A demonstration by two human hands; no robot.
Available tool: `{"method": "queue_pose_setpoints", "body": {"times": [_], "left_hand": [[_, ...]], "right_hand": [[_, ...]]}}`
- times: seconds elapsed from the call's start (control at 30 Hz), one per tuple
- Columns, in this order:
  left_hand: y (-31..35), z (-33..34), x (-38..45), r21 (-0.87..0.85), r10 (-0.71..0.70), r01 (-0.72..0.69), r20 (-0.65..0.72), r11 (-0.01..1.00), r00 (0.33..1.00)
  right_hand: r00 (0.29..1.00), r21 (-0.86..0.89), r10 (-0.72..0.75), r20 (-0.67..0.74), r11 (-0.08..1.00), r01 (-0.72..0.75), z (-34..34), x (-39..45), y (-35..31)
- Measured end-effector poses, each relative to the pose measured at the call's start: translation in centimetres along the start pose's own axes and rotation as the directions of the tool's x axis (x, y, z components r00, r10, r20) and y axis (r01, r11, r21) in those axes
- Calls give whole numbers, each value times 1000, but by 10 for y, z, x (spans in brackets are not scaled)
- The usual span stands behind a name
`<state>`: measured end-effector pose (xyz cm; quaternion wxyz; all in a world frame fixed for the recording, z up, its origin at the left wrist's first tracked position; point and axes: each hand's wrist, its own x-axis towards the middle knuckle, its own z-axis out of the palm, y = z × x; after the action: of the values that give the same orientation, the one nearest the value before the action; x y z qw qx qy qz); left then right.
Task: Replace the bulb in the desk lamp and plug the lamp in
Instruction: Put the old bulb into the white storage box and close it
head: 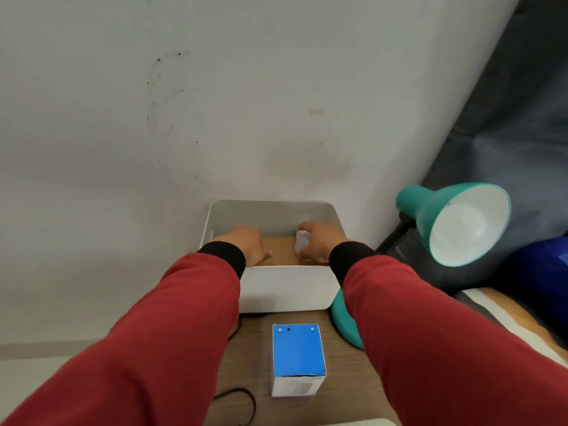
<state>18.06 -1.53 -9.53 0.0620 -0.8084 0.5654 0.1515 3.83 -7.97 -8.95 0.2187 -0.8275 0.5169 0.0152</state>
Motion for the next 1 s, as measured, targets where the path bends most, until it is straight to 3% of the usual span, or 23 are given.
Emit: {"method": "queue_pose_setpoints", "body": {"times": [0.47, 0.63, 0.77, 1.0], "left_hand": [[-17, -61, -77, 33, -12, 17, -137, 999, 990], [-29, -73, -124, 10, -41, 43, -165, 999, 985], [-30, -64, -166, -7, -45, 44, -159, 999, 986], [-8, 4, -237, -18, -6, 4, -98, 1000, 995]], "right_hand": [[997, -365, -72, -9, 929, 64, -46, -60, -38], [993, -386, -112, -21, 917, 96, -46, -95, -51], [995, -286, -102, 4, 953, 99, -38, -136, -47], [998, -212, -54, -14, 976, 50, -5, -227, -5]]}}
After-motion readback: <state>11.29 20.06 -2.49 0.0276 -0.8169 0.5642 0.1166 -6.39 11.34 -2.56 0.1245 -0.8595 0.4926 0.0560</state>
